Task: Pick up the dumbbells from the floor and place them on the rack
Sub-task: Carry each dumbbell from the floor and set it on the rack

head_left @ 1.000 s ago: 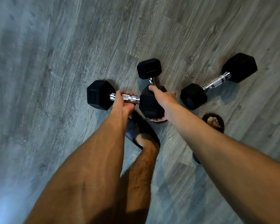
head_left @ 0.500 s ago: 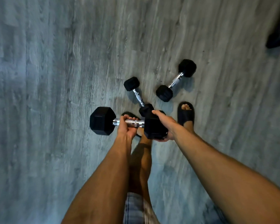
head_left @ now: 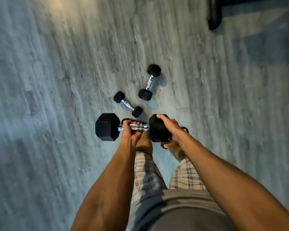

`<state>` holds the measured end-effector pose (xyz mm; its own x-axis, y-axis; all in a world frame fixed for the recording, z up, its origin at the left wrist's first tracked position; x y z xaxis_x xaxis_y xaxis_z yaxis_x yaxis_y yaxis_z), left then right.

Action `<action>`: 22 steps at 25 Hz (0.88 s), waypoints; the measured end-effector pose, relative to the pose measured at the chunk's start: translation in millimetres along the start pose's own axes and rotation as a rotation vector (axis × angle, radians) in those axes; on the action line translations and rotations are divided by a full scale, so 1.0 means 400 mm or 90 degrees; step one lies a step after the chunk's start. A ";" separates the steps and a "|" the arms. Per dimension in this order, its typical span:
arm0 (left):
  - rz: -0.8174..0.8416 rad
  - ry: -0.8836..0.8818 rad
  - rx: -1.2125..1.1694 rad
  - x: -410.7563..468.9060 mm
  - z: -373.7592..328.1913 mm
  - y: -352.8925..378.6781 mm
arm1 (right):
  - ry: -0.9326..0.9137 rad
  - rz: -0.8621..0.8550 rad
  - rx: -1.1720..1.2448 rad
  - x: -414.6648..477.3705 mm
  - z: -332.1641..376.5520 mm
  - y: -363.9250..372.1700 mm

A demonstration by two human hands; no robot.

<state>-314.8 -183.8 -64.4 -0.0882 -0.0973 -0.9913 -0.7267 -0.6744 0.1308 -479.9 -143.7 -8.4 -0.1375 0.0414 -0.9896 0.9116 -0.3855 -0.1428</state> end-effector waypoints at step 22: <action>0.171 -0.050 0.765 -0.254 1.267 0.647 | -0.041 -0.066 0.687 -0.103 -0.399 -1.263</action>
<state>-839.1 22.7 64.7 -0.3413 -0.0561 -0.9383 -0.8404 0.4654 0.2779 -873.1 196.3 102.1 -0.2433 0.0843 -0.9663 0.0782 -0.9913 -0.1062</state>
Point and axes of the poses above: each hand's wrist, its own x-axis towards the middle knuckle, its own y-axis out of the palm, z = x × y, the point moved 2 cm from there along x, towards the middle knuckle, and after that the axes turned 1 degree about x, right-handed, at the moved point
